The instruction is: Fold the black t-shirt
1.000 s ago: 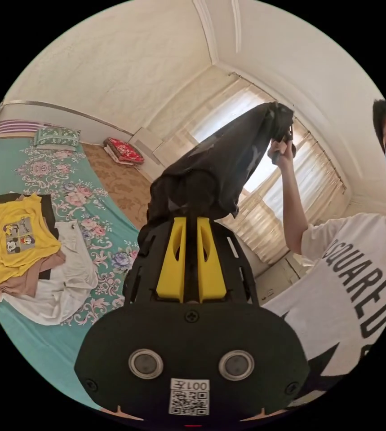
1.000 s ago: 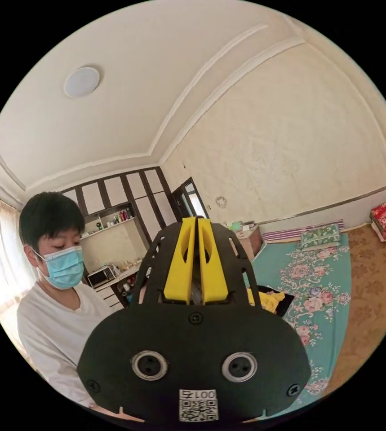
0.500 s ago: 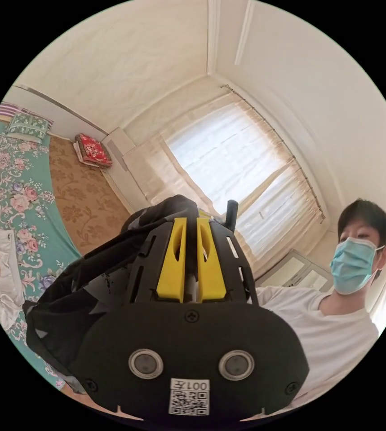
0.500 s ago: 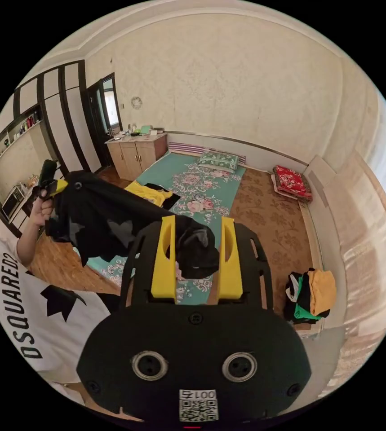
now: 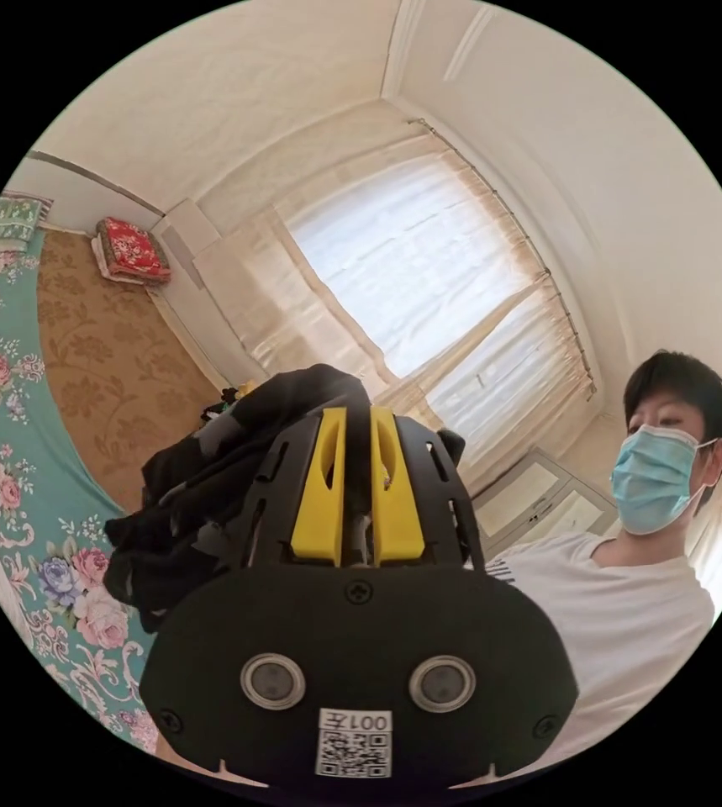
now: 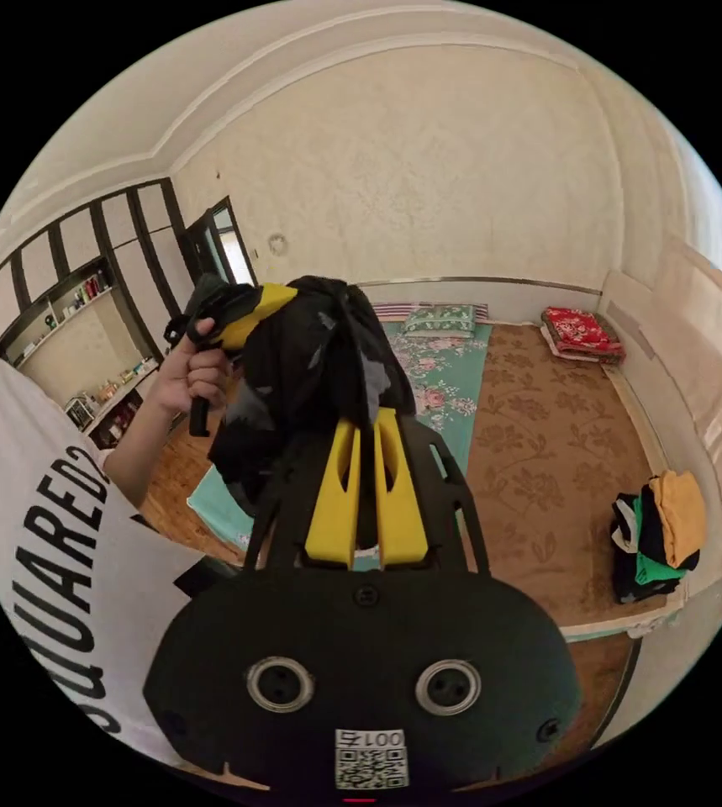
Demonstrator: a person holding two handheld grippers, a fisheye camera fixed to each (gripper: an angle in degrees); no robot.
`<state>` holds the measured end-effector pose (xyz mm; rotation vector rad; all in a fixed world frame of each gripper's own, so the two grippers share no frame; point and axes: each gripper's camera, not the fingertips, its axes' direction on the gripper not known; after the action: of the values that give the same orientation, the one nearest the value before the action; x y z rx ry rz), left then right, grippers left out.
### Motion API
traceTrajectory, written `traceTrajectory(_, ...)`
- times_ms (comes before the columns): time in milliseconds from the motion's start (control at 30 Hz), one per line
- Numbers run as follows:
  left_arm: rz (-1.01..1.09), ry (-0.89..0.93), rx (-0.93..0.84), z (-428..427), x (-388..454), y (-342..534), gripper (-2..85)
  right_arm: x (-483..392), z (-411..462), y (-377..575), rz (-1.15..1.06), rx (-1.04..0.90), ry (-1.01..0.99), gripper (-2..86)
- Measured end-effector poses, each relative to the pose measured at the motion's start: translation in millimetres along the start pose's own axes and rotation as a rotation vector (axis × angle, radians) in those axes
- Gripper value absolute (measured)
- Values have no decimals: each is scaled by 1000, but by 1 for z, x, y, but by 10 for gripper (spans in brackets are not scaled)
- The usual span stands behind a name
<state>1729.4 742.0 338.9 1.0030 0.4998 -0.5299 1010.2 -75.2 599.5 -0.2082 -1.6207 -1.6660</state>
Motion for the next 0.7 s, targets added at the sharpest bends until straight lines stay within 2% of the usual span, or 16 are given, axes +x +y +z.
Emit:
traceTrajectory(233, -57, -56, -146, 110, -36, 2, 131, 61, -79, -64, 145, 1, -28, 26)
traceTrajectory(333, -74, -270, -216, 171, -29, 20, 159, 74, -90, -88, 127, -53, 117, 25)
traceTrajectory(400, 10, -456, -277, 215, -15, 29, 138, 88, -99, -105, 82, -91, 140, 25)
traceTrajectory(467, 212, -677, -331, 277, 14, 37, 95, 103, -108, -118, 54, -101, 126, 25)
traceTrajectory(567, 394, -895, -383, 352, 44, 34, 47, 130, -126, -137, 16, -111, 73, 24)
traceTrajectory(700, 409, -870, -340, 411, 59, 12, 5, 156, -148, -164, -81, -139, 31, 25)
